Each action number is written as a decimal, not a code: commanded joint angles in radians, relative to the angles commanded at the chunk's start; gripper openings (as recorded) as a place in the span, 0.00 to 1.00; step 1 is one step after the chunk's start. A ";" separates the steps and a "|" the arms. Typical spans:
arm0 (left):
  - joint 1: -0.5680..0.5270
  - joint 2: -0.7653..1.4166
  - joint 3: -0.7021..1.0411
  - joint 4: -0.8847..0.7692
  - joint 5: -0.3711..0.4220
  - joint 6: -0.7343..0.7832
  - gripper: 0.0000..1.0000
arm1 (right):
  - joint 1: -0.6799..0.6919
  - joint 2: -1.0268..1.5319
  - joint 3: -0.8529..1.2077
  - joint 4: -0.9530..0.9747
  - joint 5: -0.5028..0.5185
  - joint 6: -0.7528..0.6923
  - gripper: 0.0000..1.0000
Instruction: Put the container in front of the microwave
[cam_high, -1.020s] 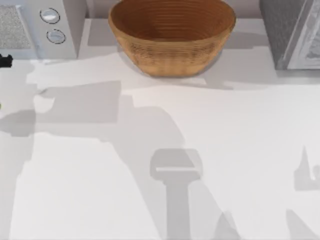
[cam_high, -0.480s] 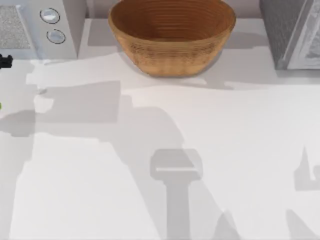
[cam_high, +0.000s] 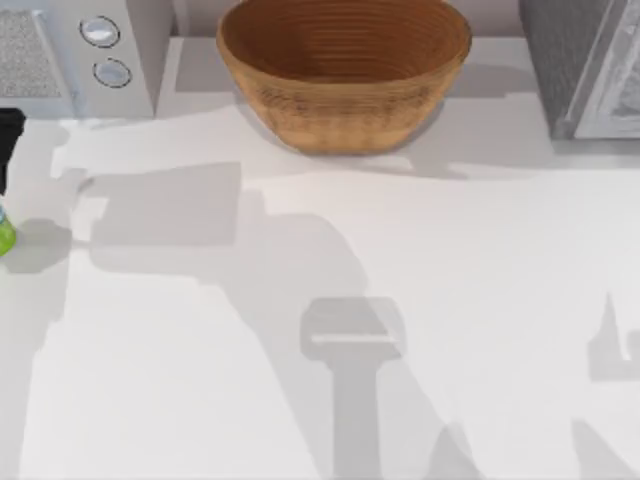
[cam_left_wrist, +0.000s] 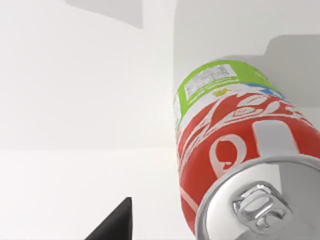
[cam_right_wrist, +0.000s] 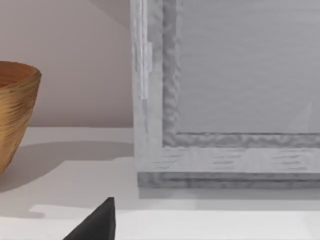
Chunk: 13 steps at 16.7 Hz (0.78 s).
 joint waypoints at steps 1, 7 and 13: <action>0.000 0.000 0.000 0.000 0.000 0.000 1.00 | 0.000 0.000 0.000 0.000 0.000 0.000 1.00; -0.001 0.001 0.004 -0.004 0.000 0.000 1.00 | 0.000 0.000 0.000 0.000 0.000 0.000 1.00; -0.002 0.005 0.133 -0.133 0.000 -0.001 1.00 | 0.000 0.000 0.000 0.000 0.000 0.000 1.00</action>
